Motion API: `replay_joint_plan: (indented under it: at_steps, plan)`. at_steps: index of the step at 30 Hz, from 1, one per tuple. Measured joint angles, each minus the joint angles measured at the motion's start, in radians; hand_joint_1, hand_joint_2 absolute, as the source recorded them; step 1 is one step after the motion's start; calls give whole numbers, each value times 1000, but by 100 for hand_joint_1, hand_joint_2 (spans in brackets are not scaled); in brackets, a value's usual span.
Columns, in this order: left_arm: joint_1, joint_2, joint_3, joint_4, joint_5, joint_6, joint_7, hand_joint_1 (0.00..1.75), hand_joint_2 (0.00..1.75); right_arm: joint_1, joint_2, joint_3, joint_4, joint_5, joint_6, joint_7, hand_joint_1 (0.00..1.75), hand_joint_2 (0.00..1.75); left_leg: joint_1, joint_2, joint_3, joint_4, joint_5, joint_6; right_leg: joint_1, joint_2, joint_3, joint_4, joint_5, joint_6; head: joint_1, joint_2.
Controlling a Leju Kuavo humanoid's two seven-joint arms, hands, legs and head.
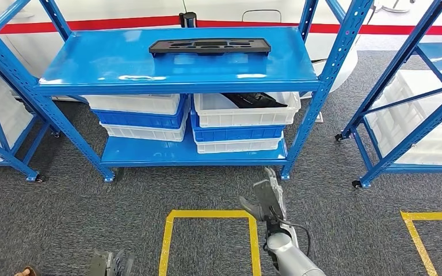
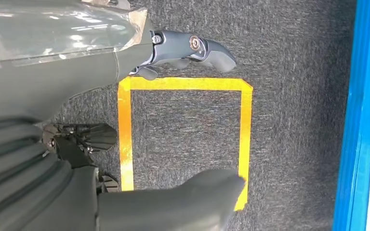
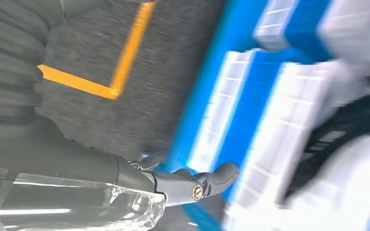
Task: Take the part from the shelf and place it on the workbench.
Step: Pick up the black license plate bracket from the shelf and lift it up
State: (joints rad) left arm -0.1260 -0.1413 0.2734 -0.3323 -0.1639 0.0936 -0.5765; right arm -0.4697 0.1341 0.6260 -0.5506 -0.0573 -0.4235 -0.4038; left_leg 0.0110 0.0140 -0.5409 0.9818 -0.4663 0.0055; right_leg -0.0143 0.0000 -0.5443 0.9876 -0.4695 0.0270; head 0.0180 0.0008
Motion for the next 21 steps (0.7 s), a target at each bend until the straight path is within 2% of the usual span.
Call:
replay_joint_plan:
  at_steps: [15, 21]
  plan:
    - [-35, -26, -59, 14, -84, 13, 35, 0, 0, -125, -7, -112, -385, 334, 82, 153, 0, 175, 0, 0, 0, 1, 0, 0, 0, 0, 0, 0, 0, 0, 0, 0]
    - [-50, -35, -84, 19, -111, 14, 52, 0, 0, -217, -4, -134, -498, 456, 117, 221, 0, 175, 0, 0, -1, 1, 0, 0, 0, 0, 0, 0, 0, 0, 0, 0]
